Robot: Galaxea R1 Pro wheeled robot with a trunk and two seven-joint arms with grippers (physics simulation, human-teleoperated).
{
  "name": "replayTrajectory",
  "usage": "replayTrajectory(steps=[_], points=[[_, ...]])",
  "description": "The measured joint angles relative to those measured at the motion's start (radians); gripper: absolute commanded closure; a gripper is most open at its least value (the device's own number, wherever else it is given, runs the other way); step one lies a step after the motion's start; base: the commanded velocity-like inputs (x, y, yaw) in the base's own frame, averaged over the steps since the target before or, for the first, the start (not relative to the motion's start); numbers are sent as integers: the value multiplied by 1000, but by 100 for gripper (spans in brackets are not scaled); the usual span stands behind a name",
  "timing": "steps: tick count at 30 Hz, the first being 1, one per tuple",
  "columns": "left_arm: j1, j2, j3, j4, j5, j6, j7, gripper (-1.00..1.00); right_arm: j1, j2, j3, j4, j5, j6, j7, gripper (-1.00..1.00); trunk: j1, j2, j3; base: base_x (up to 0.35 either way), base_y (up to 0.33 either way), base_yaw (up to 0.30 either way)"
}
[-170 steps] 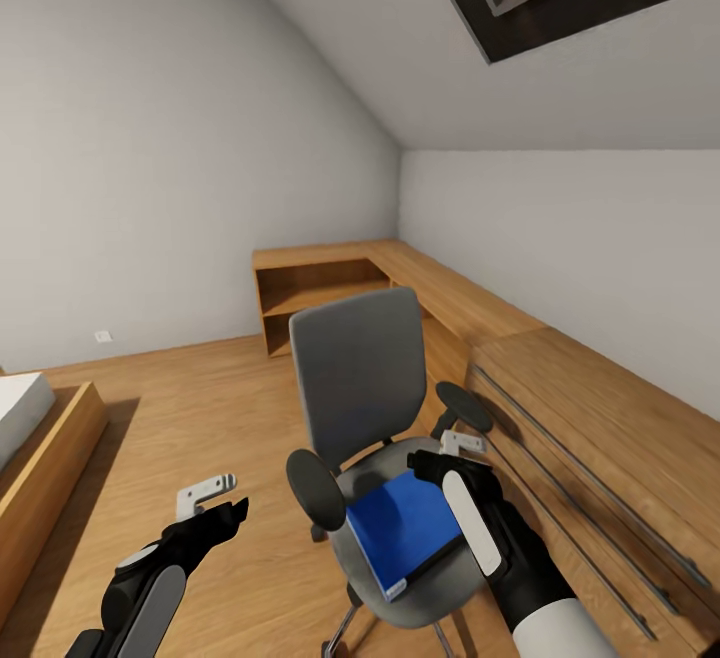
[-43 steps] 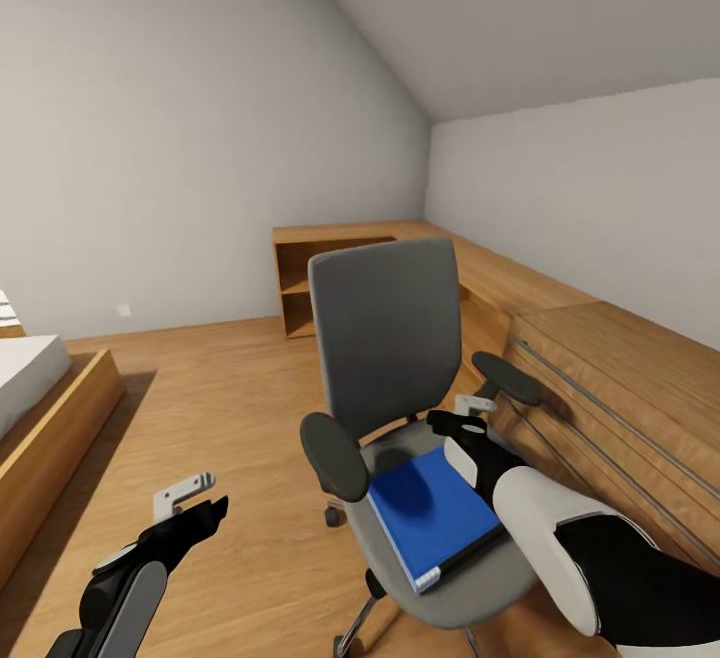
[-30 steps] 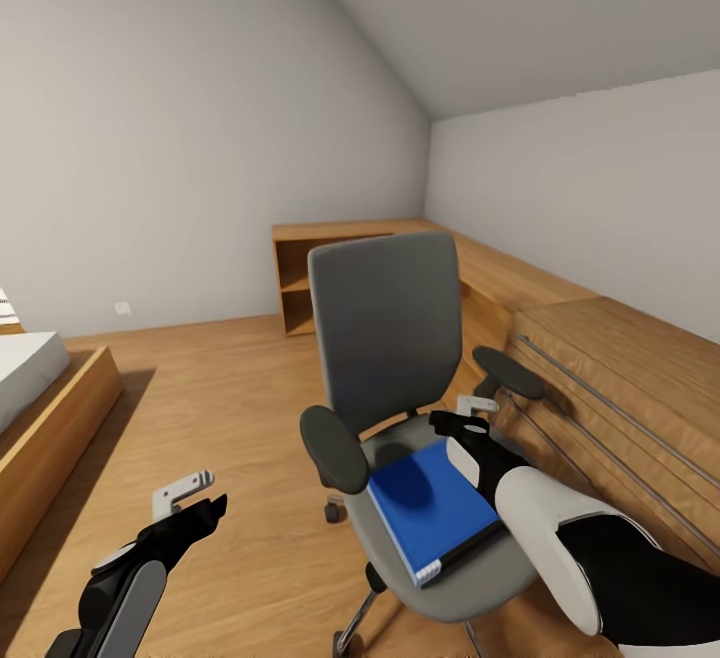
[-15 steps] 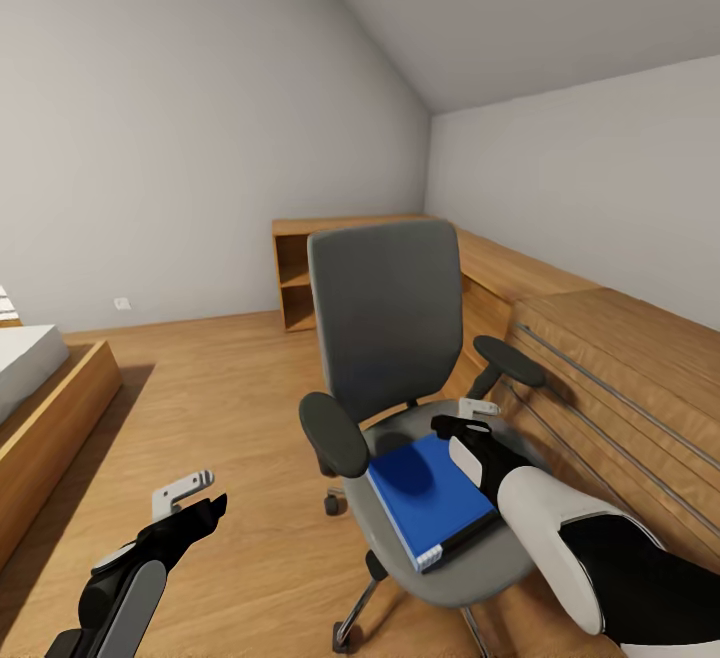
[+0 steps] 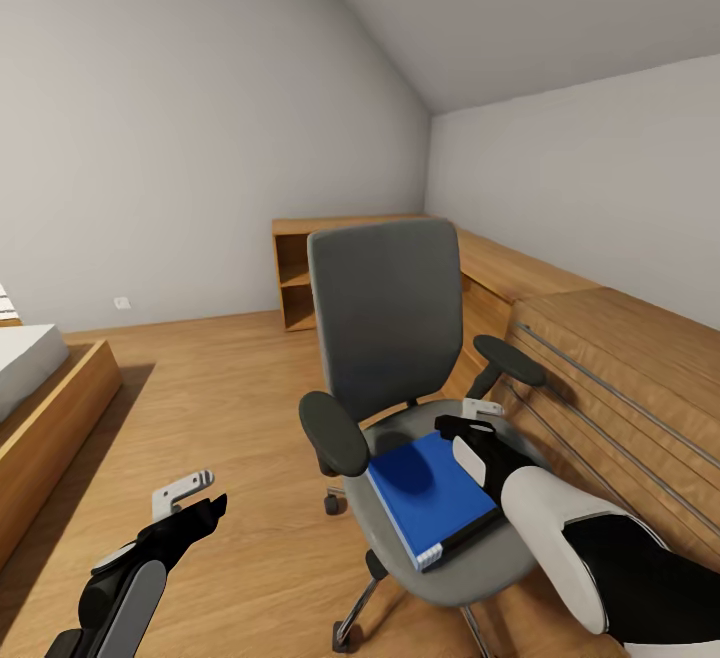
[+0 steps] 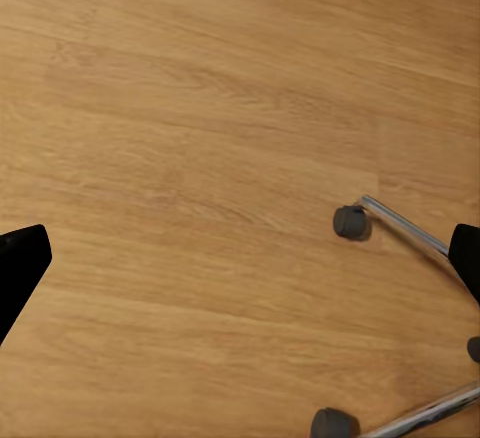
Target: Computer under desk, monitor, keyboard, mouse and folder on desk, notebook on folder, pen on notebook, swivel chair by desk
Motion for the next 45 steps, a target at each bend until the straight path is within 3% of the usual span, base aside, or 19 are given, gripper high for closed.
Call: replayTrajectory(steps=[30, 45], points=[[0, 1, 1, 4, 3, 3, -1, -100, 0, 0, 2, 0, 3, 1, -7, -100, 8, -14, -6, 0, 0, 0], [0, 3, 2, 5, 5, 3, -2, -100, 0, -2, 3, 1, 5, 1, -8, -100, 8, -14, -6, -130, 0, 0]])
